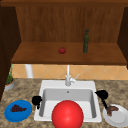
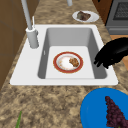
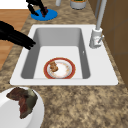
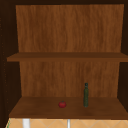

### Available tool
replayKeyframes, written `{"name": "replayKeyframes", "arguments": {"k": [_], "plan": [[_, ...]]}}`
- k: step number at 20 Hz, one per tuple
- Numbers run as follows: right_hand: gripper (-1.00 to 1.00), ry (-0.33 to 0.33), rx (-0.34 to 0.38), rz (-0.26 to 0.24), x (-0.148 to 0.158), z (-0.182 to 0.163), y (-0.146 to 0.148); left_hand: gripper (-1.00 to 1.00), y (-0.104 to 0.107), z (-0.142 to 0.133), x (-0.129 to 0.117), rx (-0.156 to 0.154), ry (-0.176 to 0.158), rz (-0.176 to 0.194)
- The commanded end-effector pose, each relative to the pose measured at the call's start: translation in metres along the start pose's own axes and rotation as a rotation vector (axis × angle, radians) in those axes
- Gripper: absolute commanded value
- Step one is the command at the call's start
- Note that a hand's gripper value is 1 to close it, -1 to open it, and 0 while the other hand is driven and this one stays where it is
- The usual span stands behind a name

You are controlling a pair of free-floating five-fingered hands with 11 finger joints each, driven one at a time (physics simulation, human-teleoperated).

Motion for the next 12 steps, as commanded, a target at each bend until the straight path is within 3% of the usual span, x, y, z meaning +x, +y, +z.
{"name": "replayKeyframes", "arguments": {"k": [1, 12], "plan": [[-1.00, 0.063, -0.052, -0.059, 0.014, 0.013, 0.003, 0.00, 0.000, 0.000, 0.000, 0.000, 0.000, 0.000], [-1.00, 0.180, -0.104, -0.039, 0.065, 0.064, 0.038, 0.00, 0.000, 0.000, 0.000, 0.000, 0.000, 0.000]]}}
